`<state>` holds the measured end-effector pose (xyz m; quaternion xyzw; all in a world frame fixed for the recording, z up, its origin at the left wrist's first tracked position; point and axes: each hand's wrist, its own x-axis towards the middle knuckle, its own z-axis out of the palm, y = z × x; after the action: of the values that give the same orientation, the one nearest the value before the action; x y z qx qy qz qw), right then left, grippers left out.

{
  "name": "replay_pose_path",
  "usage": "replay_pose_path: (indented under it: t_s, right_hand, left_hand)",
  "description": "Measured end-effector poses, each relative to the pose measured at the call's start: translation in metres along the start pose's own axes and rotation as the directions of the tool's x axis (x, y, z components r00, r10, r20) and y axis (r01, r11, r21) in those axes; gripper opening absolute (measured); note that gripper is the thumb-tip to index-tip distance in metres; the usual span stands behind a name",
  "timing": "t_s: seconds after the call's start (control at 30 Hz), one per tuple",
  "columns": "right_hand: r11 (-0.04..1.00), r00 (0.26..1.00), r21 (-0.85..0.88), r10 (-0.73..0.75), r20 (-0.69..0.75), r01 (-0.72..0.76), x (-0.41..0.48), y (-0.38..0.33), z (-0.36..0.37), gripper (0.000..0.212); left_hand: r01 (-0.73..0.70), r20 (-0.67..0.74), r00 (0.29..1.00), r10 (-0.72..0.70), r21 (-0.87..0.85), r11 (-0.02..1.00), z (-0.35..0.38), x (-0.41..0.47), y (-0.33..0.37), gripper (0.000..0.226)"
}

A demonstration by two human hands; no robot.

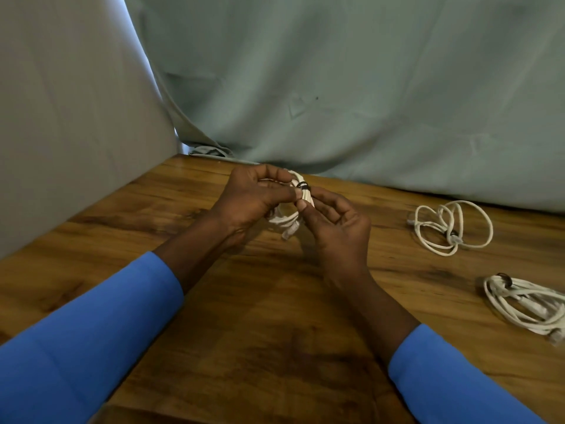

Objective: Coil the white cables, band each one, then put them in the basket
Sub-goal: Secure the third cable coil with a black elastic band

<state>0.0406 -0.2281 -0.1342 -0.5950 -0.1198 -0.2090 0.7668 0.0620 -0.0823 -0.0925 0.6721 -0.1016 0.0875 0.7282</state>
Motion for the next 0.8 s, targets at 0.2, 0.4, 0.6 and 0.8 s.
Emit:
replay_pose_path:
  t_s: [0.2,0.4,0.6,0.8]
  right_hand:
    - [1.000,0.999,0.000,0.012,0.032,-0.012,-0.001,-0.001,0.000,0.047]
    - [0.985,0.989,-0.140,-0.080,0.121,0.096,-0.002,-0.005,-0.002,0.043]
    - [0.960,0.971,-0.232,-0.104,0.215,0.154,-0.003,-0.006,-0.002,0.047]
    - [0.941,0.971,-0.279,-0.141,0.192,0.192,0.002,-0.008,-0.003,0.042]
  left_hand:
    - [0.144,0.082,0.987,-0.141,-0.035,0.989,-0.005,0.004,0.003,0.030]
    - [0.126,0.200,0.970,-0.140,0.079,0.989,-0.020,0.009,0.009,0.034]
    - [0.120,0.332,0.927,-0.174,0.176,0.977,-0.032,0.006,0.017,0.049]
    - [0.143,0.202,0.966,-0.161,0.104,0.984,-0.028,0.005,0.014,0.046]
